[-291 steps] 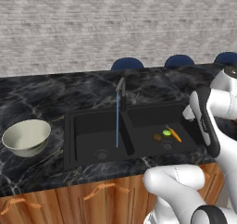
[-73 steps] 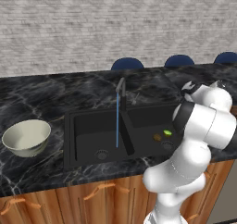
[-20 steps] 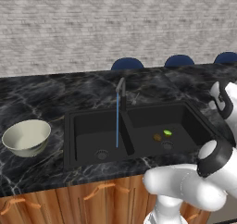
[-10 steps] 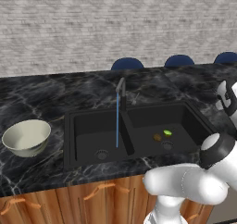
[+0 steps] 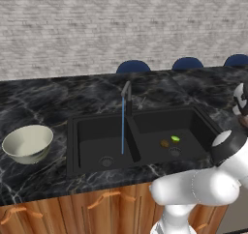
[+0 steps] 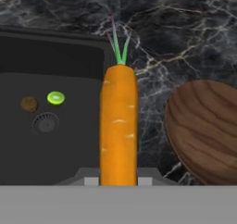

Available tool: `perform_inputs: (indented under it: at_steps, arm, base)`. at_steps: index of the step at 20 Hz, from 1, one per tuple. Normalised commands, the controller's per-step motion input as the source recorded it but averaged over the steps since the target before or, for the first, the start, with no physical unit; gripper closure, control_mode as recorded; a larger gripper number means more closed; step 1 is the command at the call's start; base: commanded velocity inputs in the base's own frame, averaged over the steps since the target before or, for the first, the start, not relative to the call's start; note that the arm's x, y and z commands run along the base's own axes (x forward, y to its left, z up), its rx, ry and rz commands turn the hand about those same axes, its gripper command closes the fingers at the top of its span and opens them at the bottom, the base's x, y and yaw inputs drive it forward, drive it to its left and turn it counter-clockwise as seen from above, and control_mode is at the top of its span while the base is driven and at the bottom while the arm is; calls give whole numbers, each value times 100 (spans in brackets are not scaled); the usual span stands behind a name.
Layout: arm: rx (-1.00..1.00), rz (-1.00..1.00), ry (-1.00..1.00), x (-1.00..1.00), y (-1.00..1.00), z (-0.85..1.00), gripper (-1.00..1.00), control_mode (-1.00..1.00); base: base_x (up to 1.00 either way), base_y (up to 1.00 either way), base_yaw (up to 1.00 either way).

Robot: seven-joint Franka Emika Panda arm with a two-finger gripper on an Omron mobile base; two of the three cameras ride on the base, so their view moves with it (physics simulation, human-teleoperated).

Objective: Pick the kiwis from the sink and place them in one bowl. Place the carrot in the other bowl. Then turn off the sink faucet.

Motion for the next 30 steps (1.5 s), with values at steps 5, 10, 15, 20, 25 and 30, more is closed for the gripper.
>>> perform_inputs:
  at_steps: [5,10,15,20,25,30]
  arm:
    - [0,0,0,0,-37,-5,100,-100]
    - [0,0,0,0,-31,-16,100,-100]
    - [0,0,0,0,-26,-20,100,-100]
    - [0,0,3,0,-39,-9,100,-100]
    - [0,0,1,0,-35,-14,100,-100]
    - [0,0,0,5,-31,-13,100,-100]
  base:
    - [0,0,0]
    - [0,0,0]
    - [0,0,0]
    - [0,0,0]
    - [0,0,0]
    - [0,0,0]
